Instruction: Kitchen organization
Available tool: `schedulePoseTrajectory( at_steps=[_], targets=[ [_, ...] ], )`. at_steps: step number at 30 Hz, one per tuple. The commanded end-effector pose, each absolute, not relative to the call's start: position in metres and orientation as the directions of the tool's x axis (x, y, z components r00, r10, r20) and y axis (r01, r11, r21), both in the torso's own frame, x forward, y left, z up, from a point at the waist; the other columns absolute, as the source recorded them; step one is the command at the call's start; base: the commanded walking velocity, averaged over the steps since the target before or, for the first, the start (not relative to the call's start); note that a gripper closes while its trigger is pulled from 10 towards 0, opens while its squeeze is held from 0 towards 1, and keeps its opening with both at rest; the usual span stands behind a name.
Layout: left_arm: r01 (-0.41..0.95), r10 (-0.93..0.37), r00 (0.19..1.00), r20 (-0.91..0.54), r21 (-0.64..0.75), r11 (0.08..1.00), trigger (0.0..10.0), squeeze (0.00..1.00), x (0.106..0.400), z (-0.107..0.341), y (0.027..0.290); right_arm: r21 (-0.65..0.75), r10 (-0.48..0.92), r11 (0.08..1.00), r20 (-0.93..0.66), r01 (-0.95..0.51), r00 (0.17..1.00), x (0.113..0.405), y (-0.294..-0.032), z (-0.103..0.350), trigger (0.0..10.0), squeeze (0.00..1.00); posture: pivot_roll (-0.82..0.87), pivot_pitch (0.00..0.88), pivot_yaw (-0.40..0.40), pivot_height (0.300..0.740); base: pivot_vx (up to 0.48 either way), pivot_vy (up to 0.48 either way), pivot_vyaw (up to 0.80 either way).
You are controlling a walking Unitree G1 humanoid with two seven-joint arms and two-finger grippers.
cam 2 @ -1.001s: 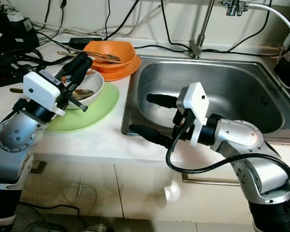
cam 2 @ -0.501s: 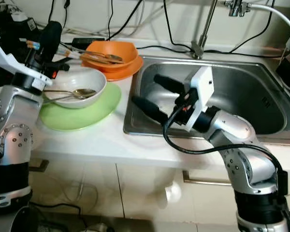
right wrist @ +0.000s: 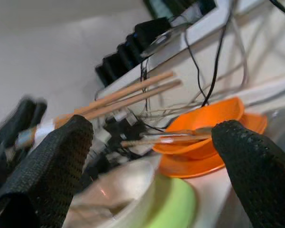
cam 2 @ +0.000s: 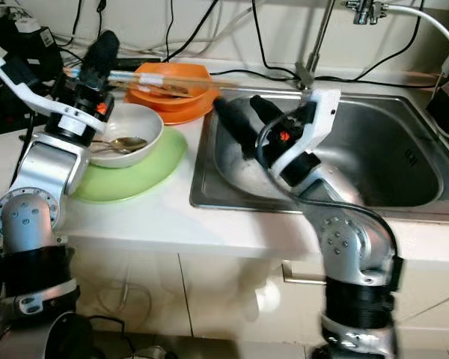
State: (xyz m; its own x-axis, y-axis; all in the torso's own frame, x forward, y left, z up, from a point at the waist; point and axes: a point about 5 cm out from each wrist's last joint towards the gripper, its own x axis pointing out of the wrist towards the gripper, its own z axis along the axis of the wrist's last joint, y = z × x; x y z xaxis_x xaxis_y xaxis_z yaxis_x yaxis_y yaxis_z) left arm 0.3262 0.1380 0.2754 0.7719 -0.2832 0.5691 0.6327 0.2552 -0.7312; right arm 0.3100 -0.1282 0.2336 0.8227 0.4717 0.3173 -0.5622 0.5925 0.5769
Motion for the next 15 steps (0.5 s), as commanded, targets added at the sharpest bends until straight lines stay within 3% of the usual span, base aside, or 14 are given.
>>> schedulePoseTrajectory(
  at_steps=[1, 15],
  targets=[
    [0.628, -0.297, 0.773, 0.561, -0.743, 0.231, 0.0, 0.00, 0.328, 0.274, 0.135, 0.642, 0.447, 0.552, 0.312, -0.533, 0.838, 0.313, -0.130, 0.235, 10.0, 0.00, 0.06, 0.025, 0.022, 0.740, 0.000, 0.000, 0.00],
    [0.564, -0.314, 0.804, 0.506, -0.816, 0.128, 0.0, 0.00, 0.331, 0.256, 0.120, 0.760, 0.445, 0.365, 0.365, -0.537, 0.818, 0.317, -0.116, 0.253, 10.0, 0.00, 0.05, 0.032, 0.009, 0.740, 0.000, 0.000, 0.00]
  ],
)
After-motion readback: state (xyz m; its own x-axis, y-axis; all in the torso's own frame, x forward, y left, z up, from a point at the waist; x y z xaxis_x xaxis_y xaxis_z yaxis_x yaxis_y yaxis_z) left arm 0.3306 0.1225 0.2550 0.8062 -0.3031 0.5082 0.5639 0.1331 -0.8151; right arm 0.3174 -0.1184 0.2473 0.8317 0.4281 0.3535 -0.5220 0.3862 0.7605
